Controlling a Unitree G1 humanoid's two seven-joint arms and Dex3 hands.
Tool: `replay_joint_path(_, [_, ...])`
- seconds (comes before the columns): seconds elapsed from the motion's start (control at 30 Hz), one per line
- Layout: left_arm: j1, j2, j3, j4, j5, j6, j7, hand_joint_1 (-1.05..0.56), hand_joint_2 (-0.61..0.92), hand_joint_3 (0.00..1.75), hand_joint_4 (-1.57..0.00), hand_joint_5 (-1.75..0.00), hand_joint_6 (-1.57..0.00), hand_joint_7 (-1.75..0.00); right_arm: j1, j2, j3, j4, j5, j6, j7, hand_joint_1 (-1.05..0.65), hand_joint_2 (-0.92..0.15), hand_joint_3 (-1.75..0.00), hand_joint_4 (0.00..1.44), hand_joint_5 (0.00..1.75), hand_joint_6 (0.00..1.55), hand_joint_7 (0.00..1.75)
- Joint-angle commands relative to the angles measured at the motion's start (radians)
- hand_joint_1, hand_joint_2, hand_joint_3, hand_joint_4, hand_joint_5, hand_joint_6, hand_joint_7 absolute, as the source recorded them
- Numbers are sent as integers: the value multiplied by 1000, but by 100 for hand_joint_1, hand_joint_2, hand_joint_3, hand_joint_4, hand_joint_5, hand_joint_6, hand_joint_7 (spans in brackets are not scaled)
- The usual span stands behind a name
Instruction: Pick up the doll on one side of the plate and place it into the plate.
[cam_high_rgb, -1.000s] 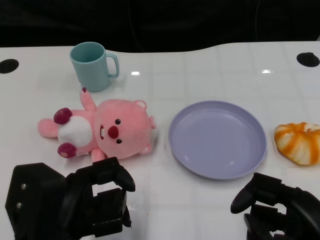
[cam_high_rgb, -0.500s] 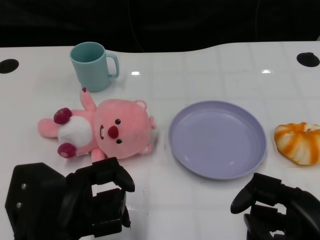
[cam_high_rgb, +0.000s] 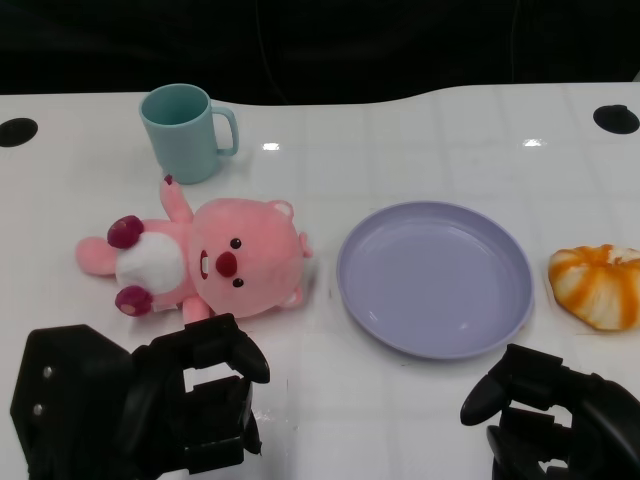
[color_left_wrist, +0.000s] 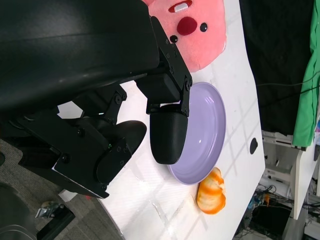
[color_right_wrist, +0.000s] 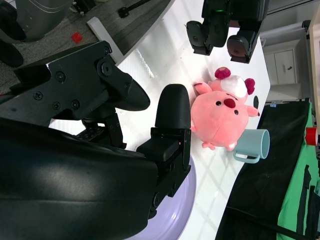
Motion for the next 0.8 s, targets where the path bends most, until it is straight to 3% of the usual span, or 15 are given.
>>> replay_joint_path(0.03, [5, 5, 4, 3, -3, -16, -2, -5, 49, 130, -80, -174, -78, -149, -1, -3, -8, -1, 8, -2, 0, -8, -66, -107, 66, 175, 50, 143])
replay_joint_path(0.37, [24, -5, 1, -3, 17, -92, 2, -6, 51, 123, -73, -148, -74, -114, -4, -7, -3, 0, 3, 1, 3, -8, -66, -108, 66, 175, 49, 143])
replay_joint_path(0.8, [4, 56, 4, -14, 100, -221, -12, -22, 69, 66, -55, -111, -65, -63, -1, 2, 16, -15, -5, 13, -12, -10, -65, -107, 67, 175, 49, 144])
